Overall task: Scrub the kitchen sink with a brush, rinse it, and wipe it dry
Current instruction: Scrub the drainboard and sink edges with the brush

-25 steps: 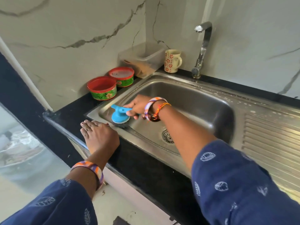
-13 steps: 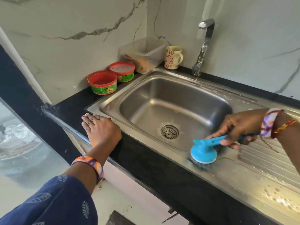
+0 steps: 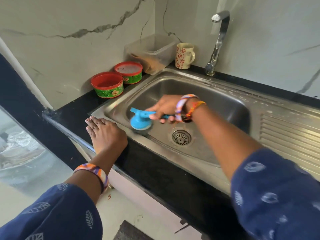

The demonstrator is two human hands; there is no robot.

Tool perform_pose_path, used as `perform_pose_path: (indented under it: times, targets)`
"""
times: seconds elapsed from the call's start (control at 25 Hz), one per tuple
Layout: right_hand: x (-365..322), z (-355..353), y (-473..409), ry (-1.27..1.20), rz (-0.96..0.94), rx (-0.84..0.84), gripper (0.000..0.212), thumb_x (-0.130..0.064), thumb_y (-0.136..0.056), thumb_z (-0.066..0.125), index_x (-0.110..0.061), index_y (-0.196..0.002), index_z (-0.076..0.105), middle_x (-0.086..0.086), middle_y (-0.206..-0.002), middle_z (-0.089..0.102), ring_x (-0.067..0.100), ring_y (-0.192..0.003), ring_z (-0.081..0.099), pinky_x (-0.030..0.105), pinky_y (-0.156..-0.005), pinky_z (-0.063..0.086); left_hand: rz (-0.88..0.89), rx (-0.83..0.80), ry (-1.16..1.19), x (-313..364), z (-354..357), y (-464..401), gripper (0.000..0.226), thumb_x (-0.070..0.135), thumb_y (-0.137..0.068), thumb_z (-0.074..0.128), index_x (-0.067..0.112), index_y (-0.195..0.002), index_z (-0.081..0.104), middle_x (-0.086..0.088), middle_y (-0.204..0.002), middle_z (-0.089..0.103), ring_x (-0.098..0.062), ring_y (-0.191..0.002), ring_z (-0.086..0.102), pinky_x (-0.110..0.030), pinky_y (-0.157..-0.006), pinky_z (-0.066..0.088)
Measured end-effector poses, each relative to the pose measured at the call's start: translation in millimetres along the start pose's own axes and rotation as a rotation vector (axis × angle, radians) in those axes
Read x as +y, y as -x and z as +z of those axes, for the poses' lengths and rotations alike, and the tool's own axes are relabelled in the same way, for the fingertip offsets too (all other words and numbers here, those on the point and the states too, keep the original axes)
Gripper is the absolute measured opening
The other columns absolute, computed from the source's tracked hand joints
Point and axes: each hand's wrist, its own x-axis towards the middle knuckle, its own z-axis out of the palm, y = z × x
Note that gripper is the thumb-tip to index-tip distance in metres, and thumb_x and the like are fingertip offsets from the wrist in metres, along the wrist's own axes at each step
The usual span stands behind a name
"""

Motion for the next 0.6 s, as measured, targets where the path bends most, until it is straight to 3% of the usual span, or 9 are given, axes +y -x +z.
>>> perform_pose_path:
  times: [0.2,0.28,0.36,0.48,0.6]
  targets:
    - [88,-47,114,-0.066,0.281,-0.074,0.036,-0.013,-0.089,0.059,-0.019,-0.124,0.06,0.0,-0.048,0.049,0.002,-0.027,0.029,0.009,-0.029,0.023,0.005,-0.01,0.002,-1,0,0,0.061,0.009,-0.093,0.025,-0.008,-0.148,0.003,-0.021,-0.157,-0.004,-0.033,-0.146,-0.007,-0.039,-0.12,-0.002]
    - [105,-52,158,-0.203,0.294,-0.055,0.049,-0.029,-0.073,0.074,-0.022,-0.121,0.063,0.004,-0.053,0.05,0.003,-0.03,0.032,0.011,-0.029,0.027,0.013,-0.001,0.009,-2,0,-1,0.061,0.008,-0.094,0.027,-0.009,-0.148,0.004,-0.021,-0.157,-0.004,-0.033,-0.146,-0.006,-0.04,-0.12,-0.001]
    - [107,-47,180,-0.242,0.263,-0.08,0.057,-0.038,-0.063,0.08,-0.025,-0.117,0.066,0.004,-0.056,0.051,0.003,-0.033,0.033,0.012,-0.031,0.029,0.007,0.011,0.041,-1,0,-1,0.06,0.006,-0.093,0.029,-0.009,-0.147,0.005,-0.022,-0.157,-0.002,-0.033,-0.146,-0.006,-0.04,-0.12,0.0]
    - [87,-20,165,-0.046,0.11,-0.039,0.033,-0.018,-0.088,0.06,-0.026,-0.12,0.061,-0.001,-0.052,0.05,0.003,-0.035,0.032,0.012,-0.034,0.027,-0.016,0.048,0.073,-1,-1,1,0.06,0.002,-0.093,0.032,-0.011,-0.146,0.009,-0.023,-0.156,0.002,-0.034,-0.146,-0.004,-0.04,-0.12,0.0]
    - [43,10,105,0.134,-0.074,0.071,0.031,-0.015,-0.092,0.057,-0.02,-0.122,0.063,0.0,-0.052,0.047,0.009,-0.04,0.033,0.015,-0.037,0.027,-0.04,0.068,0.08,-3,-2,0,0.059,0.0,-0.093,0.034,-0.01,-0.146,0.011,-0.022,-0.156,0.005,-0.034,-0.146,-0.002,-0.04,-0.12,0.001]
